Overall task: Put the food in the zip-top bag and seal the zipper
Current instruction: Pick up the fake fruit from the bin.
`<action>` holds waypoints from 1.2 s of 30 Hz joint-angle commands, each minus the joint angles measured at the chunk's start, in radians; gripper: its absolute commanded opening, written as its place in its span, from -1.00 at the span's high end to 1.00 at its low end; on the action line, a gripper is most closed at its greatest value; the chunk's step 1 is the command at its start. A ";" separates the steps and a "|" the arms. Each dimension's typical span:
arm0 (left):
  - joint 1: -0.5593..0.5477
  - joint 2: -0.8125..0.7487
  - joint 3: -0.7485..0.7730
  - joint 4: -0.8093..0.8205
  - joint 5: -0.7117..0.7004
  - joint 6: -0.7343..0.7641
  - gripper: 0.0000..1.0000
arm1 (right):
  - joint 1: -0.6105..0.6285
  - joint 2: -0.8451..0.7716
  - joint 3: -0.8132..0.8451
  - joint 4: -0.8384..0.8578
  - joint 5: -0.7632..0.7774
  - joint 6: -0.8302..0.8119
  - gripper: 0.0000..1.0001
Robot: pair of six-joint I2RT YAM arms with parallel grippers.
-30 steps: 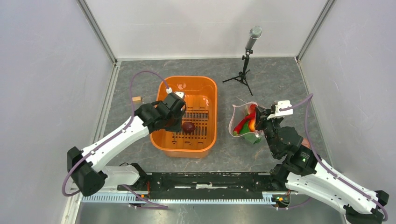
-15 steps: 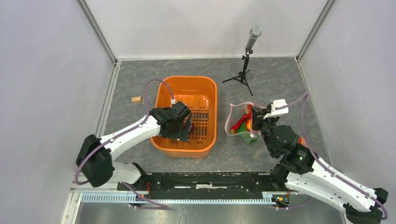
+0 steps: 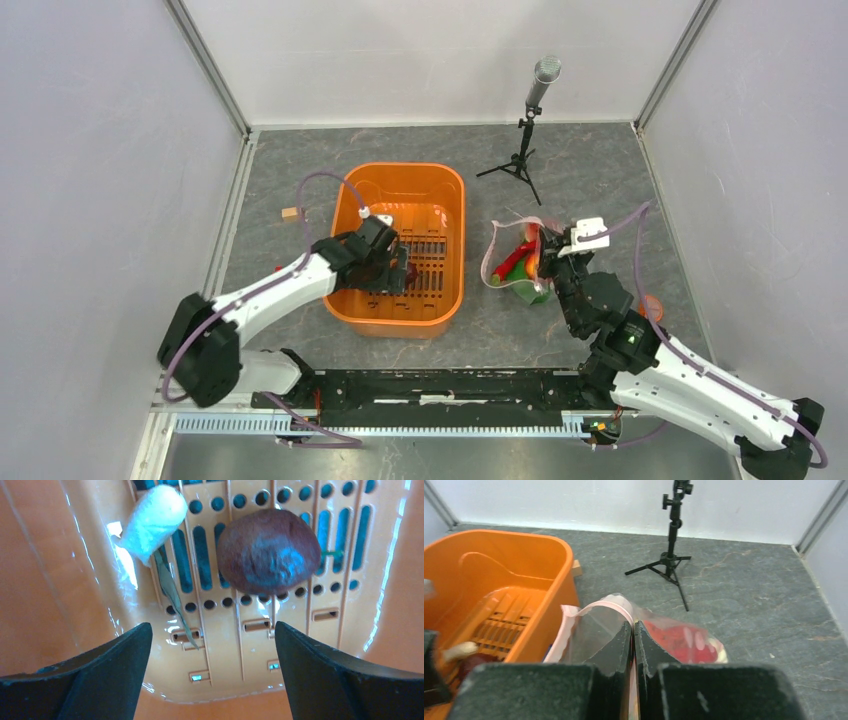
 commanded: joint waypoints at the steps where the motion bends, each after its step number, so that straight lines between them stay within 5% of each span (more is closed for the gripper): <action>1: 0.013 -0.165 -0.080 0.129 0.044 0.036 -1.00 | -0.002 -0.045 -0.087 0.163 0.081 -0.114 0.84; 6: 0.017 -0.253 -0.105 0.085 0.101 -0.030 -1.00 | -0.001 -0.028 -0.038 -0.015 0.268 0.046 0.90; 14: 0.017 -0.365 -0.087 0.065 -0.048 -0.136 -1.00 | -0.002 0.001 0.071 -0.203 0.346 0.151 0.93; 26: 0.017 -0.042 0.183 0.109 0.119 -0.025 -0.95 | -0.020 0.125 0.222 -0.281 0.269 0.151 0.93; 36: 0.000 0.084 0.220 0.032 0.030 -0.079 -0.97 | -0.045 0.190 0.296 -0.335 0.211 0.155 0.92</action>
